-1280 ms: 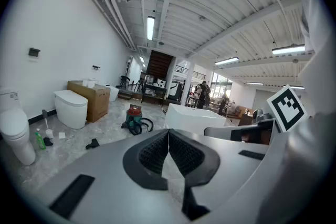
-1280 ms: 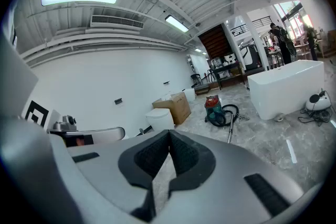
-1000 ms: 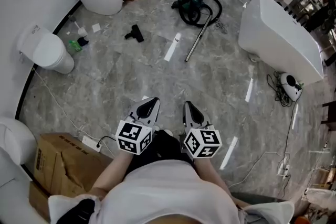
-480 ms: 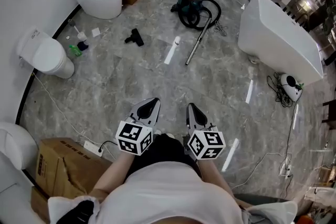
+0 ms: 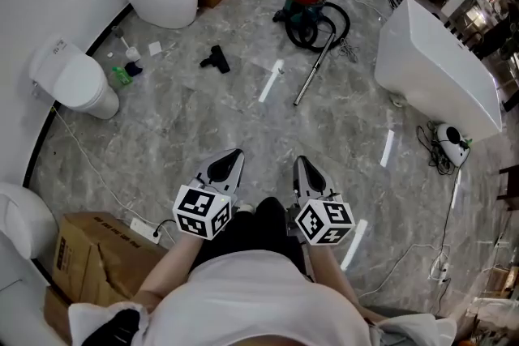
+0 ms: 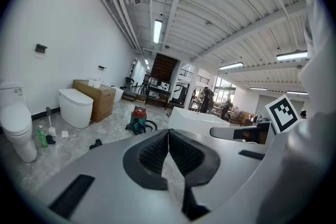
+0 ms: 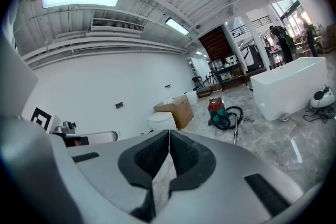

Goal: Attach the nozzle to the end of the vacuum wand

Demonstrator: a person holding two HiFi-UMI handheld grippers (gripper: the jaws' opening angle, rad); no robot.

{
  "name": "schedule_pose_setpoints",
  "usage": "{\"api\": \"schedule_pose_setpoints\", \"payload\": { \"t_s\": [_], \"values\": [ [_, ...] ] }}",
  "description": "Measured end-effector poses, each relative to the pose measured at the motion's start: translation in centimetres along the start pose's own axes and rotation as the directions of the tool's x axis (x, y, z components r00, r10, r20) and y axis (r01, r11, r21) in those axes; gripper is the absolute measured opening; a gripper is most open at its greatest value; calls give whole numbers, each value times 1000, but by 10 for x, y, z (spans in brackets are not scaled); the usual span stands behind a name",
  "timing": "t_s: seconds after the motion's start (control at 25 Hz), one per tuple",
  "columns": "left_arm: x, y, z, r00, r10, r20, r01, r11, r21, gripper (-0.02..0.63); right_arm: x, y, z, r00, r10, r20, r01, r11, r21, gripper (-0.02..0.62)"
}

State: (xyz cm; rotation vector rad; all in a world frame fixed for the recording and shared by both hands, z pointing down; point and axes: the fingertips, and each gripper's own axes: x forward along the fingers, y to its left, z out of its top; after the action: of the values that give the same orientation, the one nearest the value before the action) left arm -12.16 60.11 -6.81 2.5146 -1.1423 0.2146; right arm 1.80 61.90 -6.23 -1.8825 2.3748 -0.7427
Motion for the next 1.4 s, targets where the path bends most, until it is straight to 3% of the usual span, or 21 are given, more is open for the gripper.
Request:
{"api": "schedule_pose_setpoints", "payload": {
  "t_s": [0.48,0.84,1.04,1.4],
  "values": [
    [30,22,-1,1000,20,-13,-20,1000,-18,11,33,-27,19,998,-37,40,37,999,0,17],
    [99,48,37,999,51,13,-51,999,-18,11,96,-70,65,997,-42,66,41,999,11,17],
    [139,62,62,999,36,22,-36,999,-4,11,143,-77,86,997,26,67,-30,998,60,17],
    [186,101,87,990,131,40,-130,991,-30,11,215,-86,108,994,102,24,-103,994,26,17]
  ]
}}
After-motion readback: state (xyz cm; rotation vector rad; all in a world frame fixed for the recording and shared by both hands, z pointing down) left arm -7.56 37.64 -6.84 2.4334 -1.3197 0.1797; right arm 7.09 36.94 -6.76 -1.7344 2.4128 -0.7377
